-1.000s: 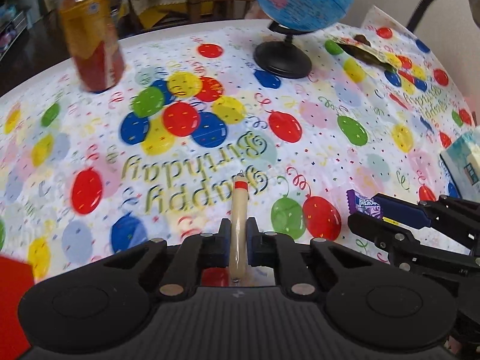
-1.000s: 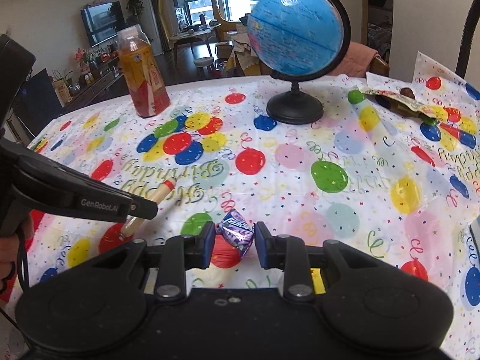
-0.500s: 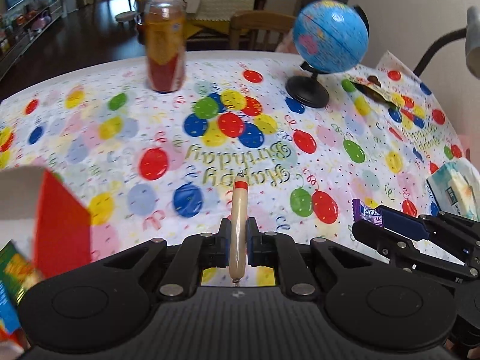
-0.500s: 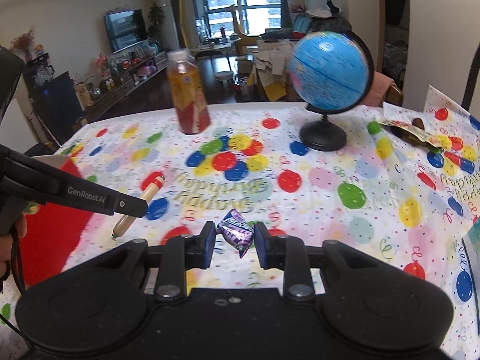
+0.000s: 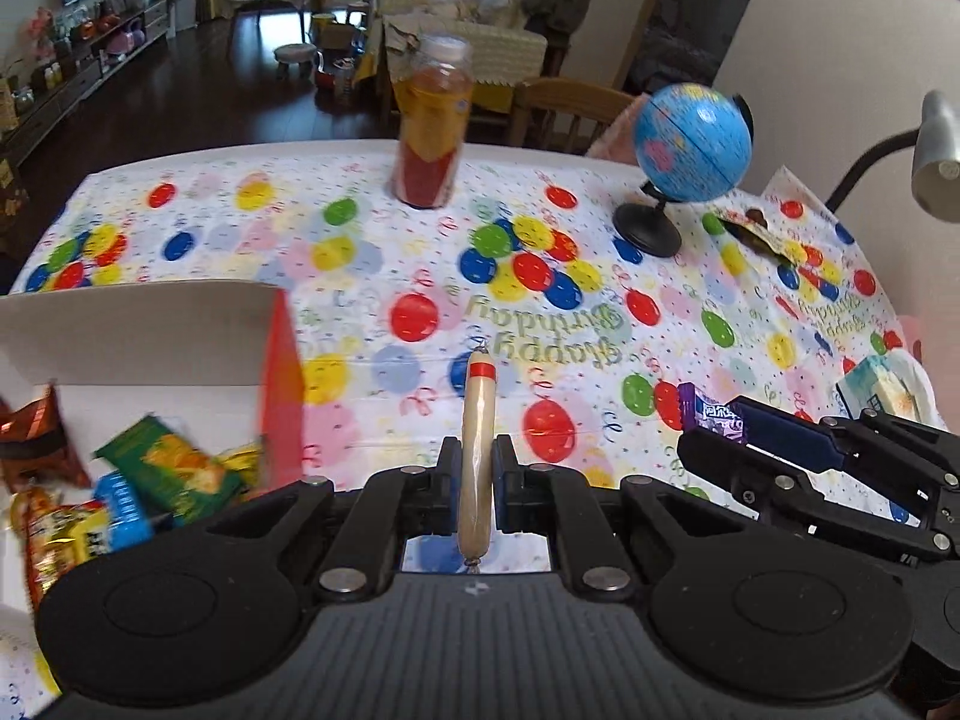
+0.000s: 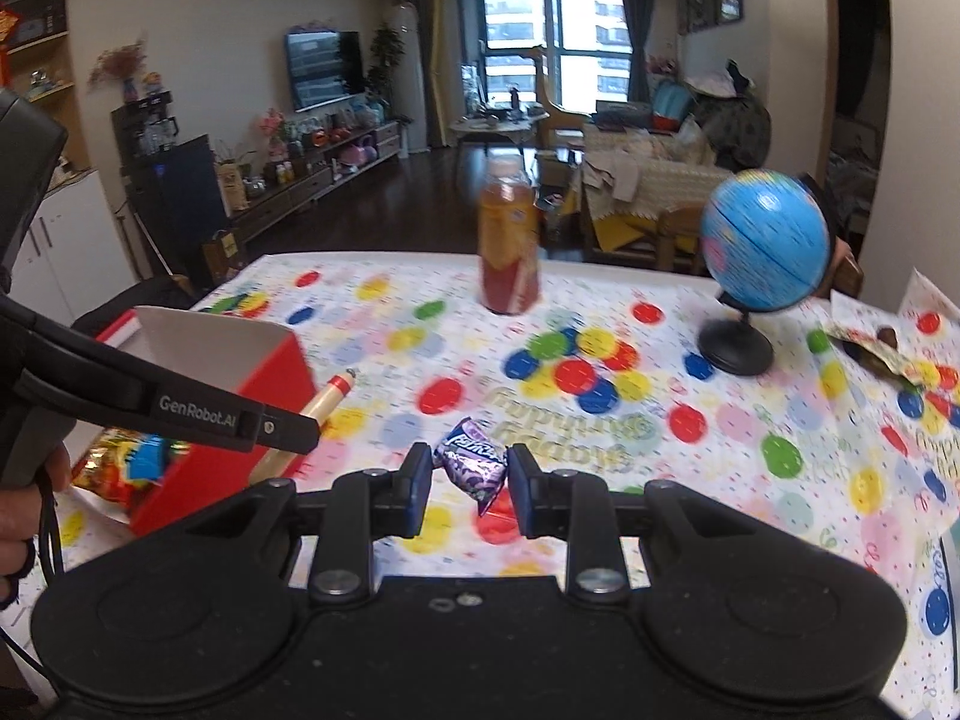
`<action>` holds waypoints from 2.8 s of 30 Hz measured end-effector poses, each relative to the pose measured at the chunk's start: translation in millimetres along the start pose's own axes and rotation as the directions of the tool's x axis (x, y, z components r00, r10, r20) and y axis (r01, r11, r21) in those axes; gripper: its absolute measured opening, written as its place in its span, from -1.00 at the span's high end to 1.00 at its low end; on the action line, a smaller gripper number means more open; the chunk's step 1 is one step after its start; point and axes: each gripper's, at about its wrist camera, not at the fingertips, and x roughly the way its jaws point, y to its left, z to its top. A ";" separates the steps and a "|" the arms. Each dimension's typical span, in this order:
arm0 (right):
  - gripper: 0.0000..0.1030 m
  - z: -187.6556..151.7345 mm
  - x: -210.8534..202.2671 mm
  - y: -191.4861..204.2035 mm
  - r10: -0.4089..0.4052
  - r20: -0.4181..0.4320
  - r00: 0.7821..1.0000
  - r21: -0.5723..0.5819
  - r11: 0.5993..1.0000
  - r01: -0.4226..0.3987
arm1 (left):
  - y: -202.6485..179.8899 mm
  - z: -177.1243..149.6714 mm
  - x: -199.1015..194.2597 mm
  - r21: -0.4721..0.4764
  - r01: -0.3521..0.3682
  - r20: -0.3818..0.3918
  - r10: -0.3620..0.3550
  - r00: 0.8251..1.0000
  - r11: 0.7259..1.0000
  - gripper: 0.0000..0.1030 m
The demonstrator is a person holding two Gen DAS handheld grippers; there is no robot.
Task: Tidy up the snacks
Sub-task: 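Carry the sausage stick and purple candy into the box and open both grippers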
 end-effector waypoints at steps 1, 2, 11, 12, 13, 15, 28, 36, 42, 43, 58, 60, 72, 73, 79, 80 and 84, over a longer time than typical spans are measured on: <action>0.51 1.8 -0.8 7.2 0.003 0.003 1.000 -0.007 1.000 -0.003 | 6.1 -1.4 -5.2 -0.006 0.002 0.007 -0.002 1.000 1.000 0.81; 0.51 3.1 -1.6 14.6 0.007 0.006 1.000 -0.013 1.000 -0.007 | 12.4 -2.7 -10.0 -0.010 0.004 0.012 -0.004 1.000 1.000 0.81; 0.52 16.7 0.1 84.8 0.043 0.022 0.999 -0.070 0.997 -0.041 | 78.3 -12.7 -51.9 -0.065 -0.019 0.061 0.023 0.998 0.998 0.81; 0.52 18.1 1.2 92.2 0.047 0.023 0.999 -0.074 0.996 -0.045 | 86.6 -13.5 -55.9 -0.073 -0.022 0.065 0.027 0.997 0.997 0.81; 0.52 19.7 3.0 98.9 0.051 0.024 0.998 -0.079 0.996 -0.049 | 94.4 -14.1 -59.5 -0.081 -0.026 0.070 0.032 0.997 0.996 0.81; 0.52 21.7 6.1 112.4 0.060 0.026 0.998 -0.091 0.994 -0.058 | 110.1 -15.8 -65.8 -0.095 -0.034 0.077 0.041 0.996 0.995 0.81; 0.52 29.0 40.6 178.9 0.093 -0.008 0.996 -0.127 0.988 -0.093 | 201.4 -29.5 -88.3 -0.177 -0.088 0.075 0.103 0.992 0.980 0.81; 0.52 22.7 71.2 208.1 0.093 -0.067 0.993 -0.138 0.985 -0.102 | 243.4 -37.1 -73.9 -0.212 -0.132 0.020 0.140 0.990 0.968 0.81; 0.52 16.7 96.0 227.0 0.101 -0.118 0.988 -0.155 0.981 -0.119 | 263.9 -41.9 -56.3 -0.216 -0.155 -0.029 0.152 0.988 0.964 0.81; 0.52 15.6 99.8 230.2 0.107 -0.126 0.986 -0.160 0.979 -0.127 | 265.3 -42.9 -53.5 -0.215 -0.158 -0.039 0.153 0.987 0.964 0.81; 0.41 -5.0 123.5 243.9 0.113 -0.235 0.965 -0.140 0.979 -0.149 | 267.1 -57.7 -24.5 -0.161 -0.154 -0.135 0.133 0.982 0.975 0.80; 0.40 -7.4 123.3 243.2 0.114 -0.242 0.963 -0.132 0.980 -0.149 | 267.4 -59.6 -24.2 -0.163 -0.158 -0.136 0.136 0.981 0.974 0.80; 0.19 -10.0 110.9 243.3 0.112 -0.230 0.967 -0.100 0.985 -0.138 | 258.3 -60.9 -39.2 -0.137 -0.142 -0.102 0.129 0.986 0.980 0.66; 0.17 -9.3 108.2 242.9 0.114 -0.225 0.968 -0.097 0.986 -0.139 | 256.5 -60.8 -42.4 -0.133 -0.141 -0.092 0.129 0.987 0.981 0.59; -0.13 -1.1 86.1 239.9 0.127 -0.171 0.977 -0.070 0.988 -0.141 | 248.9 -56.1 -61.5 -0.126 -0.139 -0.045 0.134 0.990 0.982 0.40; -0.18 0.9 82.4 239.3 0.128 -0.163 0.978 -0.066 0.988 -0.141 | 248.1 -55.1 -65.0 -0.127 -0.136 -0.036 0.132 0.991 0.983 0.31; -0.33 8.0 64.3 237.2 0.131 -0.113 0.985 -0.055 0.989 -0.138 | 244.9 -52.7 -82.1 -0.130 -0.109 0.015 0.112 0.994 0.985 -0.17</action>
